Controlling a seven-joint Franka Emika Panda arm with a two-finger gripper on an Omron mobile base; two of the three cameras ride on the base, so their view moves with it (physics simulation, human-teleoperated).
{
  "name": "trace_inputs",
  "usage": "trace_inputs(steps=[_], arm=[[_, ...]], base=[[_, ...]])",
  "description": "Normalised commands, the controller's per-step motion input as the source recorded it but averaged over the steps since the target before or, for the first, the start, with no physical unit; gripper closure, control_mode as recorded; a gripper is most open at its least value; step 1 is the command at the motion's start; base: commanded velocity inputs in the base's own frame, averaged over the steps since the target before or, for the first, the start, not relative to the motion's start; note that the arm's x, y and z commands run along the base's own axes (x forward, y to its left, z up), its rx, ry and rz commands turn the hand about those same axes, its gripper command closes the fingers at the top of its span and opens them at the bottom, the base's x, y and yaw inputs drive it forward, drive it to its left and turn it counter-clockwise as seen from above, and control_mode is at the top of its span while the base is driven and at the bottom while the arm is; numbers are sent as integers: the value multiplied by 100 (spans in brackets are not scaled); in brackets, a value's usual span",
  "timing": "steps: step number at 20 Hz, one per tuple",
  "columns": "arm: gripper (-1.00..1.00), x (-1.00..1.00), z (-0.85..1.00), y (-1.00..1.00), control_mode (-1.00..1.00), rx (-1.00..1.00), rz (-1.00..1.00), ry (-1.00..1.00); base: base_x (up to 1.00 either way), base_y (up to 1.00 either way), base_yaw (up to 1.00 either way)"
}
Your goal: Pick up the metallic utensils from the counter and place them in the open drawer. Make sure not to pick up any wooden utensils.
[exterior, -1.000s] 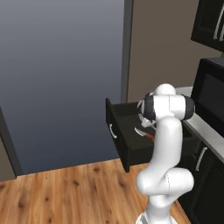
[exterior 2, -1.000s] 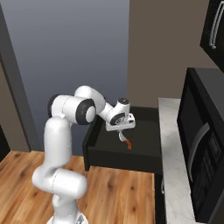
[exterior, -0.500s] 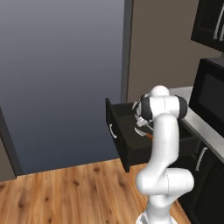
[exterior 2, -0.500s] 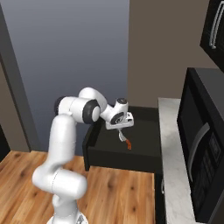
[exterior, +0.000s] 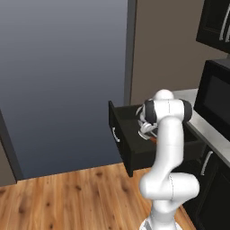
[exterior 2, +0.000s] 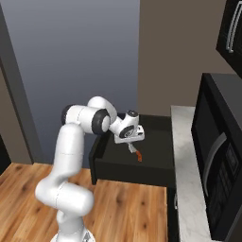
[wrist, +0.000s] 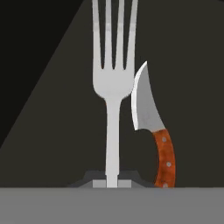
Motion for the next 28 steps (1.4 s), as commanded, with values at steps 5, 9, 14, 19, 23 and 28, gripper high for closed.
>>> trace_inputs(steps=[5, 9, 14, 19, 23, 28], arm=[[100, -66, -7, 23, -100, 0, 0, -5], [100, -32, -17, 54, -100, 0, 0, -4], [100, 18, -5, 42, -100, -1, 0, -8], [100, 24, -1, 1, -100, -1, 0, -5], [100, 2, -7, 1, -100, 0, 0, -3], [100, 9, -29, 2, -100, 0, 0, -2]], base=[[0, 0, 0], [0, 0, 0], [0, 0, 0], [0, 0, 0], [0, 0, 0], [0, 0, 0]])
